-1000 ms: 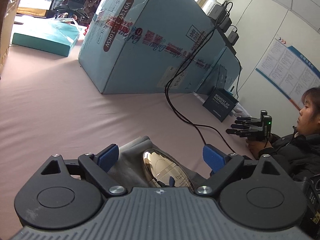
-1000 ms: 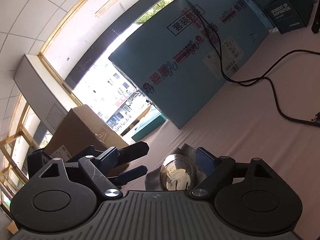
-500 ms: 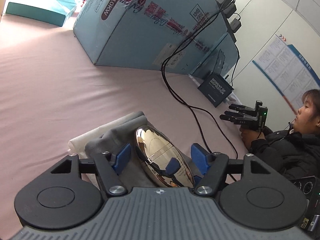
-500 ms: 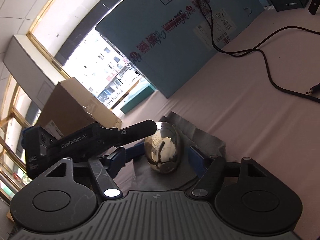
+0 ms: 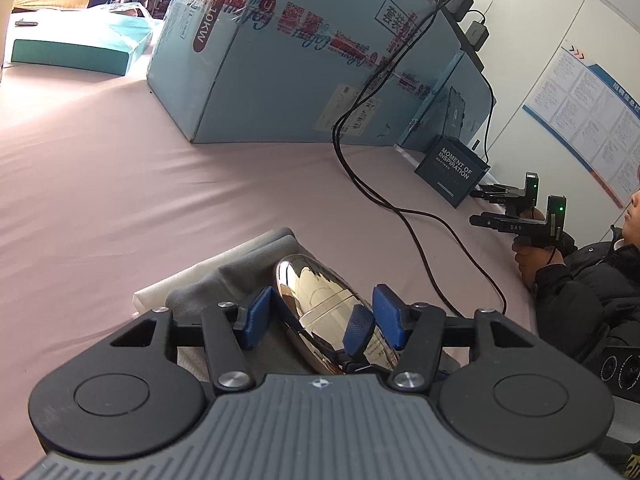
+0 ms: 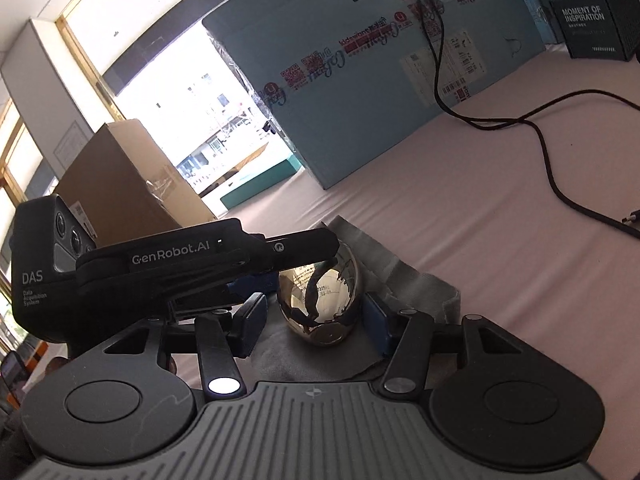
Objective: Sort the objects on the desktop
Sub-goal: 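Lower the left gripper onto the gold compact and close on it, then lift the gold compact with the left gripper toward the white box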
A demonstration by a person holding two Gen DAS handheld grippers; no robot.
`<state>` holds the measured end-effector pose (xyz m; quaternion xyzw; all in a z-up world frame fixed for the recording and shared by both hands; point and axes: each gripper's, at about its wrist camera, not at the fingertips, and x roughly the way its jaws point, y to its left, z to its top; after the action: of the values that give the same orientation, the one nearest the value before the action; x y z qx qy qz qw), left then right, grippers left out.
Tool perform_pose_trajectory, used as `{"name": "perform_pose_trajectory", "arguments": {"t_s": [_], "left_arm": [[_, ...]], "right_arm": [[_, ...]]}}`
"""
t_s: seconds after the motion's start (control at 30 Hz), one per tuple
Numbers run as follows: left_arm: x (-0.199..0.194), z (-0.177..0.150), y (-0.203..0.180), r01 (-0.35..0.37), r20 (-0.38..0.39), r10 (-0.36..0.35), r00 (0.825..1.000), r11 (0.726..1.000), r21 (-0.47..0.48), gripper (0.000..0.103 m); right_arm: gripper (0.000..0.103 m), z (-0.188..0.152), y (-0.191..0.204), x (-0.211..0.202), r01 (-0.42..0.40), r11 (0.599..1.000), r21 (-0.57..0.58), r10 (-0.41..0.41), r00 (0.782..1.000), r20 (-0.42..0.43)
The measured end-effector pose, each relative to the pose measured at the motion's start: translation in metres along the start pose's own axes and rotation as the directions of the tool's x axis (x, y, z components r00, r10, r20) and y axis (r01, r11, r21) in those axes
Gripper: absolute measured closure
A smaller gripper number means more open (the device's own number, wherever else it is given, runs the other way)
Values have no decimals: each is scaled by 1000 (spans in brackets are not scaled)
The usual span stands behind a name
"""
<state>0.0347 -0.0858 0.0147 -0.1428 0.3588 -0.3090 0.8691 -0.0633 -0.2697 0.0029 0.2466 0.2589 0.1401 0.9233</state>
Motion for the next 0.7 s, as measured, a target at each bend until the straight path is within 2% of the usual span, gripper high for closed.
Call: {"name": "perform_pose_trajectory", "arguments": {"t_s": [0.17,0.23,0.37,0.7], "left_arm": [[-1,-1,-3,-11,9,10,1000,1000,2,50],[-2,-1,-2,-15,15,15,1000,1000,0,51],[-3,-2,-6,-26,26,26,999,1000,12,51],[-22,-2,-20,-37,101,29,994,996,78,51]], "right_arm": [[50,0,6,5,27,999,-41,-27,1000,-1],[60,0,5,6,33,999,-38,-33,999,1],[60,0,5,6,32,999,-39,-32,999,5],[60,0,9,-6,-22,998,-53,26,997,75]]}}
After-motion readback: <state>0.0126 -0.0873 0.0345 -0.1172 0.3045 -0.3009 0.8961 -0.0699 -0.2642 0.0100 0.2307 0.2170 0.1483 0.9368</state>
